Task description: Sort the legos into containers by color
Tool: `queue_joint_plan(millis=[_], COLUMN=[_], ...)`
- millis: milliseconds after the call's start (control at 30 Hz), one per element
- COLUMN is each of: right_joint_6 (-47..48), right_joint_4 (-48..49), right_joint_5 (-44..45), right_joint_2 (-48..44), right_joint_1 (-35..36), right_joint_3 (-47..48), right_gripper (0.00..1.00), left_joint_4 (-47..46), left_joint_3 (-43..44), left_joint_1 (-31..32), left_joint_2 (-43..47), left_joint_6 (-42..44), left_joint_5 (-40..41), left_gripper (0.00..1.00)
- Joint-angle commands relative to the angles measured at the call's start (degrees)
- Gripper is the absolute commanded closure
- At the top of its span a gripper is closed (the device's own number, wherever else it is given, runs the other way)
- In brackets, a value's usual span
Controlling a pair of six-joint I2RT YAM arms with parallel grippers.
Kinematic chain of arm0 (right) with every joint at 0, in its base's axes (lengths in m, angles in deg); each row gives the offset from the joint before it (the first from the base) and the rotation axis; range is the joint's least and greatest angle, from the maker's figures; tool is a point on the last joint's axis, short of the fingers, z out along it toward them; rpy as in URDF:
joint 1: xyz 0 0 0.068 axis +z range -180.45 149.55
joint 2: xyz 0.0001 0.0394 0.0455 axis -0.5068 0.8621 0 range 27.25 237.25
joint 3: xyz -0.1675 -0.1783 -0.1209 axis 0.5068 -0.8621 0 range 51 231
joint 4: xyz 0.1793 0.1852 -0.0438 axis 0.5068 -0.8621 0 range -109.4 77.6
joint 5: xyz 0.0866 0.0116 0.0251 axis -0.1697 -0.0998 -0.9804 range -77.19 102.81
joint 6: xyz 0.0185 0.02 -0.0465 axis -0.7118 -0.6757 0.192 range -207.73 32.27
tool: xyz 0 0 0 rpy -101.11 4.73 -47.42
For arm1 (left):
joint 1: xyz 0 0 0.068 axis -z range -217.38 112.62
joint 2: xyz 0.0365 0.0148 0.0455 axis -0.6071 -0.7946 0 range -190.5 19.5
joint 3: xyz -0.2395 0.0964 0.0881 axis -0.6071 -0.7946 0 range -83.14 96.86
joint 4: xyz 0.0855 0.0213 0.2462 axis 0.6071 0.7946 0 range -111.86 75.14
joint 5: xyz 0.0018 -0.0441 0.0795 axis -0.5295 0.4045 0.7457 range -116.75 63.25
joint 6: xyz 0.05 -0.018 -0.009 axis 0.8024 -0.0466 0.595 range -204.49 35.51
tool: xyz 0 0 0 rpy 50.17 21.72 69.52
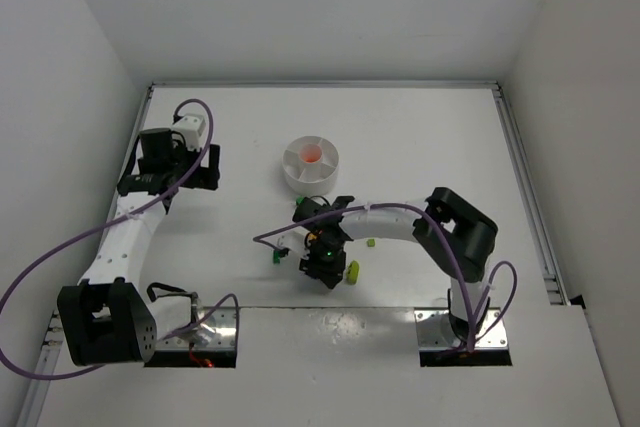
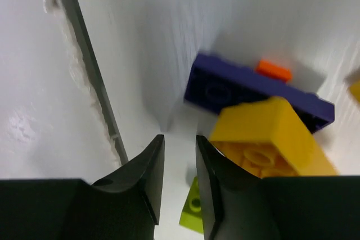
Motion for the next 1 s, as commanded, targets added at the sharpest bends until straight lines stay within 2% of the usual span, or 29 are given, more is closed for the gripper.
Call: queue_joint_plan(millis=[0,200,567,700,900,967], right_joint_6=[-1.95,-4.94,-8.72,-9.95,-11.01,-11.62], right_joint_4=[4.47,6.41,12.82,13.52,14.58,14.58], right_joint_5=[2.98,5.44,18.61,19.15,20.91,21.52], right_joint_2=[3.32,1.93,-6.6,-9.13,-11.88,-11.88], right_joint_1=[1.52,0.91,-3.57,-6.64,-11.04,-12.88], right_joint_3=[3.74,6.47,-4.24,-5.48,-6.01,-6.01], right_gripper=[0.7,0.65,0.61,0.59,0.58,0.57], left_joint_4=[-1.54,-2.07,-3.12,-3.12,-3.12,-2.34], left_joint_3=[-0.18,-0.18,-0.71,-1.24,-3.87,-3.88], left_joint_1=[0.27,0.27,0.27,0.27,4.56,6.24], left_joint_2=[0.61,0.61,0.61,1.83,3.68,5.0], left_joint_6=[0.35,-0.18,-0.18,0.34,3.67,5.35], left_joint_5=[0.64,1.7,2.23,-0.4,-3.22,-6.64], left_gripper=[0.0,0.0,0.0,0.0,0.0,0.03])
